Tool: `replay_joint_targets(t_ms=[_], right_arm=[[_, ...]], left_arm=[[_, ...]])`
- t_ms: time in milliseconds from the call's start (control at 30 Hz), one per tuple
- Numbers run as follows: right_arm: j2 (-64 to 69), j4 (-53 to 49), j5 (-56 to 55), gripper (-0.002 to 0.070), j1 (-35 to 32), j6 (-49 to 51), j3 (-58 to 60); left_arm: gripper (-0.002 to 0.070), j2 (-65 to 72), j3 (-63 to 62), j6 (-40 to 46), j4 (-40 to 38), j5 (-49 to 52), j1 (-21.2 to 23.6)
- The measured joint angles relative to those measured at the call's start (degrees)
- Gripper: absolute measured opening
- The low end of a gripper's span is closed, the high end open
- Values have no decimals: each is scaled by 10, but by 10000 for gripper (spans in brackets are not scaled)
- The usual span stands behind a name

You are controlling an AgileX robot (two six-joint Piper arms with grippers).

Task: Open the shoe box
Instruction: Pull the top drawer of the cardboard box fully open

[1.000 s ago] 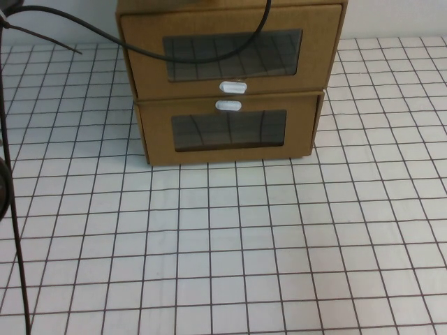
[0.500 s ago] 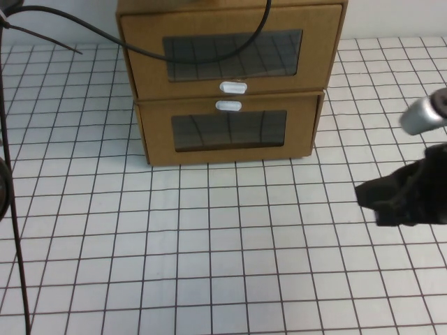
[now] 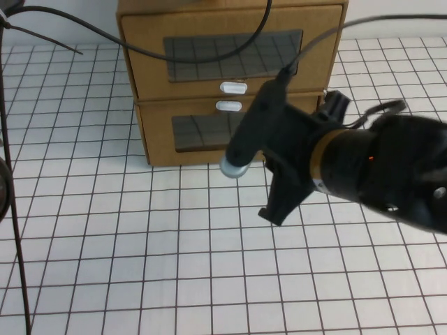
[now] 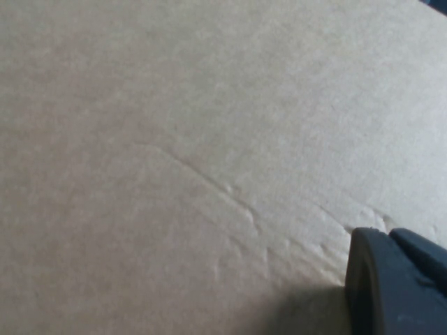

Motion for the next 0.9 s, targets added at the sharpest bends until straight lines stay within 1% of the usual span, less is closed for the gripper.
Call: replay_joint_targets(t_ms=[67,133,267,367,467,567,700,900], right_arm=[[18,-88,-17,9,5,38,-1],[31,-155,-29,47,5,61,-1],[51,-247,-59,180,5,88,-1],[65,-332,-79,246,5,160,-1],[87,-430,-79,265,5,238,-14],[117,-492,-78,267,5,274,-34],[160,-528,-70,267,5,285,-68],[208,-536,-55,267,-12,288,-115]], left_arm=[[-2,0,0,-2,0,0,0],[-2,0,0,-2,0,0,0],[-2,0,0,-4,0,0,0],[-2,0,0,-7,0,0,0],[-2,0,-1,-8,0,0,0],[-2,0,-1,-8,0,0,0],[-2,0,-1,-8,0,-1,0],[-2,0,-1,-8,0,-1,0]])
